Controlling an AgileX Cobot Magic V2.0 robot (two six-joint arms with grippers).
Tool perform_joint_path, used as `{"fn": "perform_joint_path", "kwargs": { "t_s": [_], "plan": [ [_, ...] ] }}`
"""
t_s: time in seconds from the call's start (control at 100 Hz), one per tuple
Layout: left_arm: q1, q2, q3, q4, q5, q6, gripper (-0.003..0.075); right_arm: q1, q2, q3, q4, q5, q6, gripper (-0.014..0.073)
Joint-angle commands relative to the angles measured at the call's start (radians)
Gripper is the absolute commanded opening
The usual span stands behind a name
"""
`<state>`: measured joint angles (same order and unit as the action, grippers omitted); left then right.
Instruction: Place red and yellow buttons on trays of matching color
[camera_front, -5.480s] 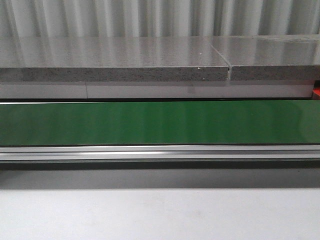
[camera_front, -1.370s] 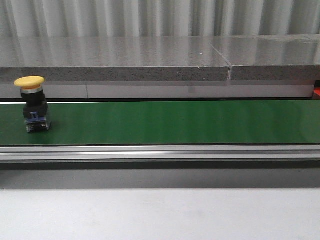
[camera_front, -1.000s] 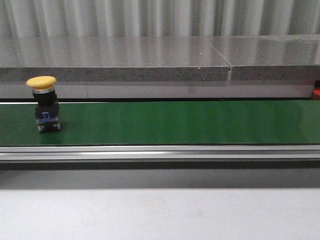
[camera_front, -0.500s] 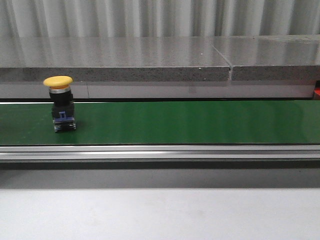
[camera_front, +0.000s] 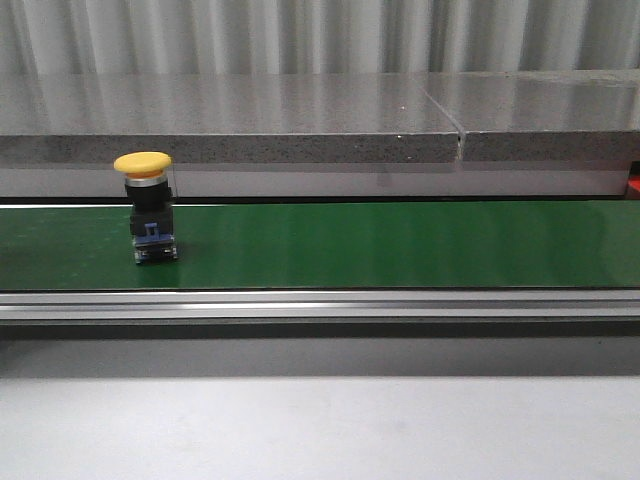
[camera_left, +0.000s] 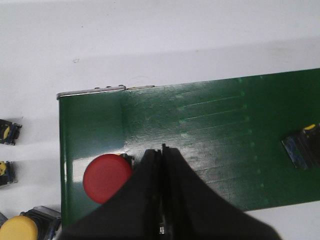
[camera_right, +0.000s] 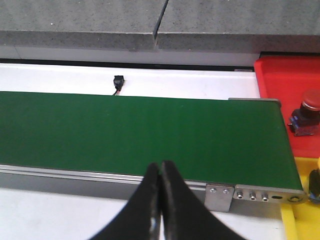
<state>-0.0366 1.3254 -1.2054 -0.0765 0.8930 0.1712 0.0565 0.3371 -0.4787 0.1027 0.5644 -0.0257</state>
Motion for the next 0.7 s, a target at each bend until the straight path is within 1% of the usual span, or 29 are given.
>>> {"fn": "perform_joint_path", "kwargs": {
  "t_s": [0.0,0.17,0.33,0.53,0.6,0.69],
  "plan": [
    [-0.043,-0.086,0.04,0.003,-0.107,0.001,-0.0021,-0.001,0.006,-0.025,-0.007,-0.072,-0.007,-0.0106],
    [-0.09,-0.227,0.177,-0.017,-0.195,-0.001,-0.0021,-0.001,0.006,-0.025,-0.007,-0.072,-0.007,-0.0106],
    [-0.097,-0.387,0.314,-0.038,-0.253,-0.001,-0.0021,-0.001,0.007,-0.025,-0.007,-0.069,-0.007,-0.0106],
    [-0.097,-0.594,0.456,-0.038,-0.249,-0.001,-0.0021,0.009,0.021,-0.036,-0.007,-0.061,-0.007,-0.0106],
    [-0.097,-0.652,0.492,-0.042,-0.231,-0.001,-0.0021,0.037,0.054,-0.061,-0.007,-0.045,-0.007,-0.0106],
    [-0.097,-0.717,0.526,-0.047,-0.211,-0.001,-0.0021,0.099,0.117,-0.113,-0.008,-0.027,-0.007,-0.0106]
  ]
}}
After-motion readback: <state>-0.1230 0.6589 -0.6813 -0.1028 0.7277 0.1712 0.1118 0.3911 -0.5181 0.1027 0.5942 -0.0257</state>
